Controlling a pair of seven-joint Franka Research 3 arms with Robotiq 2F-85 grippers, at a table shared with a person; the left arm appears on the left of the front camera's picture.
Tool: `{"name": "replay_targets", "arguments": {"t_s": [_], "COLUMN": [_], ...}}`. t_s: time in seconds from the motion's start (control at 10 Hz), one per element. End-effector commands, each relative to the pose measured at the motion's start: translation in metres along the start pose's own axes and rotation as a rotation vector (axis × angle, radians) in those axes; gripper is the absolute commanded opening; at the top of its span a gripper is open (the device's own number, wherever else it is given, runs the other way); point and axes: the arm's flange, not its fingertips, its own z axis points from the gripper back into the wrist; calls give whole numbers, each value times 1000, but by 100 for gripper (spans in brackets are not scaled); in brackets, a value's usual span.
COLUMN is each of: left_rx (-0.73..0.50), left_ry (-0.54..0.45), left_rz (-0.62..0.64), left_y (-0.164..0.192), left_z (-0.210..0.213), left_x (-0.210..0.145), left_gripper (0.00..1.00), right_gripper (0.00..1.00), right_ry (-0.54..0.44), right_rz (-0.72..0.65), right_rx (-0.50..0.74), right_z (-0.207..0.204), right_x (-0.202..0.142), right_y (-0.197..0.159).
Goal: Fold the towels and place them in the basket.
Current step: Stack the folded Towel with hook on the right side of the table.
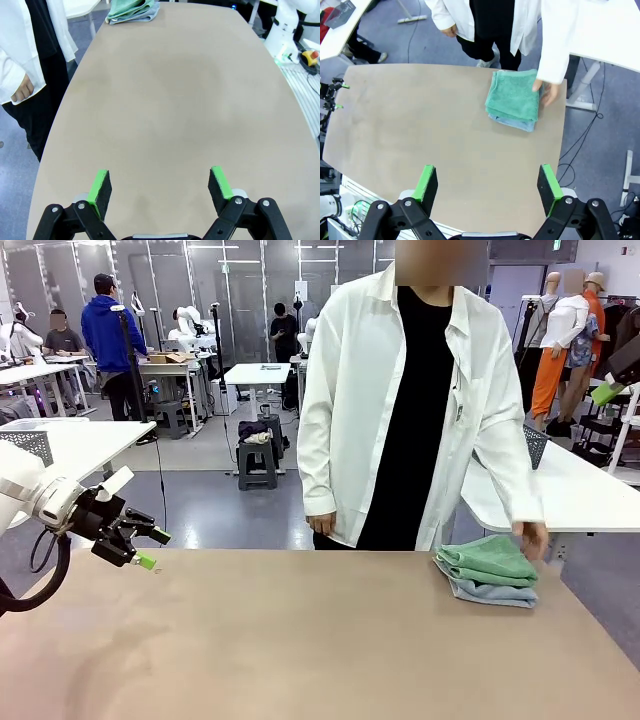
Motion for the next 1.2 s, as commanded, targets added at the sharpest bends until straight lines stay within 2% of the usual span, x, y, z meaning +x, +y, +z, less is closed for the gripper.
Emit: {"name": "replay_targets", "arguments": {"t_s": [0.0,1.1], "left_rx": [2,2], "left_ry": [1,1], "left_rz": [-3,-3], "left_y": [0,0], "left_z": [0,0], "left_x": [1,1], "left_gripper": [98,98], "right_gripper": [100,100], "right_ry": [6,6], "right_rz": [-15,-15], "right_rx": [-4,-4], "right_z": [1,1], "right_x": [1,1], "right_y": [2,2]}}
